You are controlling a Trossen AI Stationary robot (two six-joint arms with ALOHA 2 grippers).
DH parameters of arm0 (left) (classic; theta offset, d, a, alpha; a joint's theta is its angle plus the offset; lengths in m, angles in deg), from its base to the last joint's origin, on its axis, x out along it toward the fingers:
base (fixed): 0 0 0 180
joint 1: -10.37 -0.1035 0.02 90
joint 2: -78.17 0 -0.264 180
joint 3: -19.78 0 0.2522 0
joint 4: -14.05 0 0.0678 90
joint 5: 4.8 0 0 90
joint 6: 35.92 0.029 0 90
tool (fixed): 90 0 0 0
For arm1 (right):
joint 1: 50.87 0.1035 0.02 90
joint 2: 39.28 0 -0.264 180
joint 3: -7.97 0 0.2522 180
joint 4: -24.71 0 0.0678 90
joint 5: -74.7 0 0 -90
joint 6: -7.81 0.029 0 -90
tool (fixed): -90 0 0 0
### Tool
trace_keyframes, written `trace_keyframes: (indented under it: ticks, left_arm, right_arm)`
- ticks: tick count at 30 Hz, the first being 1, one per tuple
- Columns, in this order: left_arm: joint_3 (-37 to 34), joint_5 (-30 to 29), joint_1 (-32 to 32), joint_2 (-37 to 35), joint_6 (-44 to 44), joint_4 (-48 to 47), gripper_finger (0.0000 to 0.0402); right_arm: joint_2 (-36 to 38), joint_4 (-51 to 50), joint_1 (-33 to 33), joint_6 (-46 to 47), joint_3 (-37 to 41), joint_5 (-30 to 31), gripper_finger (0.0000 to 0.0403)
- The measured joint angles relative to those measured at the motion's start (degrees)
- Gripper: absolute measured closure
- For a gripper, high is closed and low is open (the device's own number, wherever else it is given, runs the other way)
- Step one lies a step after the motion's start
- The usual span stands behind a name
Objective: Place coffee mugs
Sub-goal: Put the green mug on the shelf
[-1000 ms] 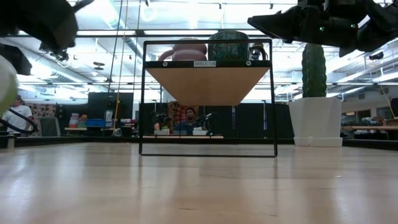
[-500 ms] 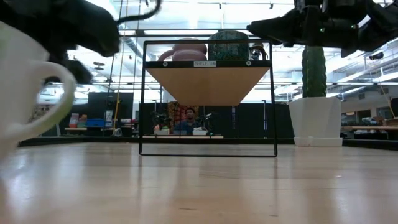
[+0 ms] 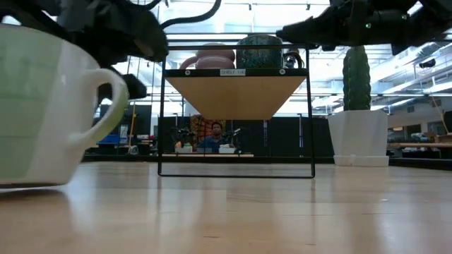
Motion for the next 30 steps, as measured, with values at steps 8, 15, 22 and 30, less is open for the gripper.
trace_keyframes:
  ticks: [8, 15, 22, 30]
  left_arm:
    - [0.01, -2.35, -0.23, 0.0, 8.53, 3.14, 0.0367]
    - [0.06, -4.43, 0.15, -0.07, 13.82, 3.81, 0.0366]
    - [0.13, -4.76, 0.11, -0.09, 13.12, 1.41, 0.0365]
    - [3.83, -6.14, 0.07, 0.0, 4.84, -10.19, 0.0366]
  right_arm:
    - [-0.02, -3.57, 3.76, 3.35, -0.82, 5.17, 0.0162]
    - [-0.02, -4.03, 10.31, 4.35, -0.82, 14.28, 0.0163]
    - [-0.02, -4.67, 14.11, 2.63, -0.84, 20.8, 0.0163]
    - [-0.02, -5.54, 15.42, 3.08, -0.84, 21.27, 0.0163]
